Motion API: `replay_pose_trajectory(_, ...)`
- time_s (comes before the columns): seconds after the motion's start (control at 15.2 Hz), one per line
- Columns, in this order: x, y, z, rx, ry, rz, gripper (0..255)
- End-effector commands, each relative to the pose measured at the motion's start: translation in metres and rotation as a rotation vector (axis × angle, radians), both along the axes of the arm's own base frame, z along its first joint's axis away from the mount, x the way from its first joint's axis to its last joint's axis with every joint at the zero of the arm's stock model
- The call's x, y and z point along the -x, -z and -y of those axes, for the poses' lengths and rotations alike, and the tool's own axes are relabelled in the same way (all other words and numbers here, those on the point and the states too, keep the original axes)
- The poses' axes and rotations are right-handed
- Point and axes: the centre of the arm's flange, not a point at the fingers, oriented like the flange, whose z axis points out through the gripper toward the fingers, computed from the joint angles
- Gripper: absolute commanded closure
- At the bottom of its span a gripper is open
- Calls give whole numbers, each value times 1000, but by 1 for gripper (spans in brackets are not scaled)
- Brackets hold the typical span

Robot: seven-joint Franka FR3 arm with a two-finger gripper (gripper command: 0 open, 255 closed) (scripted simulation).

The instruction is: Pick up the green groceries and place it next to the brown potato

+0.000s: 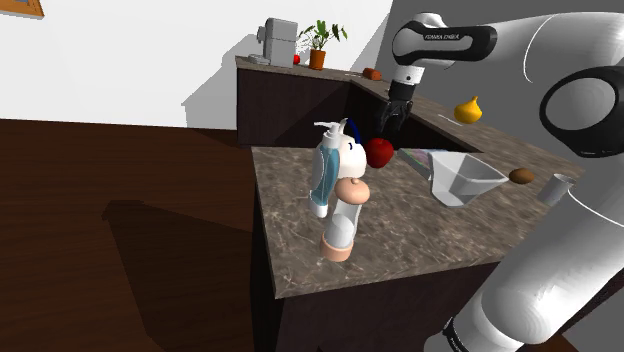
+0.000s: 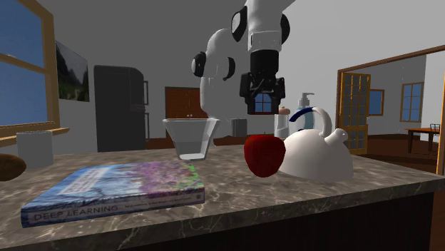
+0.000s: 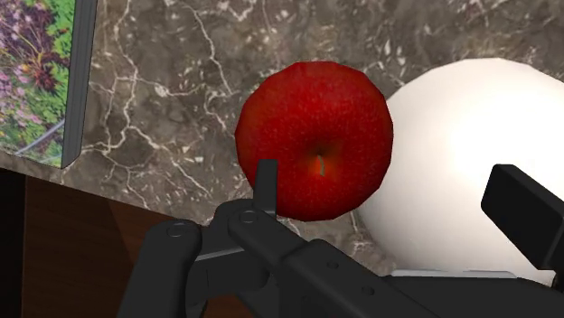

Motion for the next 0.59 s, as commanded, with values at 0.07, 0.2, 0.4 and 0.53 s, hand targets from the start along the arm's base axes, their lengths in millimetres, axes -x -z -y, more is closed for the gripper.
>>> replay_pose_trajectory(0.07,-18,5,19,5,15,-4,0)
replay_pose_trajectory(0.2,-18,15,19,5,15,-4,0)
replay_pose_trajectory(0.4,-18,31,19,5,15,-4,0)
replay_pose_trajectory(0.53,-18,40,19,5,15,-4,0)
